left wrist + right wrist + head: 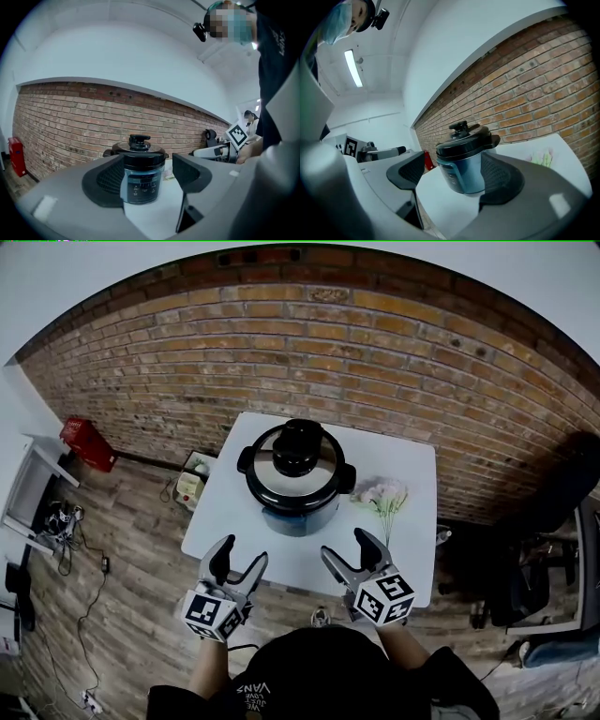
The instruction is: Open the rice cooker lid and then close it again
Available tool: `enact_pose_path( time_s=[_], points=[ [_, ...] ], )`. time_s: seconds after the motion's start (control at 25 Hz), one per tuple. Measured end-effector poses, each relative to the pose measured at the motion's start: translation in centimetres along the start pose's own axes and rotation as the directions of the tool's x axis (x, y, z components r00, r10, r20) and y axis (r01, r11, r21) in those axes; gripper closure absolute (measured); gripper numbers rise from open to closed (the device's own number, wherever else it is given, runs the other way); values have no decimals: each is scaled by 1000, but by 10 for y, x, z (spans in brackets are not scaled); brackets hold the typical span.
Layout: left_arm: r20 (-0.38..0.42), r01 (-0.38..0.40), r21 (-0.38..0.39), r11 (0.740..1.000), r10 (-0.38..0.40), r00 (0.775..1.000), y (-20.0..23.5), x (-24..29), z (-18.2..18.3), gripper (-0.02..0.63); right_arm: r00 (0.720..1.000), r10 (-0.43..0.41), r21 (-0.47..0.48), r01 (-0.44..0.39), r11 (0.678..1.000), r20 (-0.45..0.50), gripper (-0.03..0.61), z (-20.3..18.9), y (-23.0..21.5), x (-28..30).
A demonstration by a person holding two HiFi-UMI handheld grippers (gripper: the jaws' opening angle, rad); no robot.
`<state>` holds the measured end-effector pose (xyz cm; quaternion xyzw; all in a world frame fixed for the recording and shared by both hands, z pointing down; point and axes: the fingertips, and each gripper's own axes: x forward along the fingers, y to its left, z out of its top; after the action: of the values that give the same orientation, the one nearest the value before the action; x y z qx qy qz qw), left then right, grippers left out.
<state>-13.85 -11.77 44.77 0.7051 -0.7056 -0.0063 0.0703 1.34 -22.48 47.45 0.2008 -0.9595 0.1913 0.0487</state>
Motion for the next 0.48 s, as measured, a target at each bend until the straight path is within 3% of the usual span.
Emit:
enact_pose_path(
  time_s=[0.2,0.48],
  points=[
    [-2,13,35,999,-13,1000,7,37,8,318,1000,16,-4,-16,1000,-10,213,8,-20,16],
    [-4,76,85,993,-76,997,34,71,20,318,999,-36,30,36,999,-3,213,7,-30,36]
  ],
)
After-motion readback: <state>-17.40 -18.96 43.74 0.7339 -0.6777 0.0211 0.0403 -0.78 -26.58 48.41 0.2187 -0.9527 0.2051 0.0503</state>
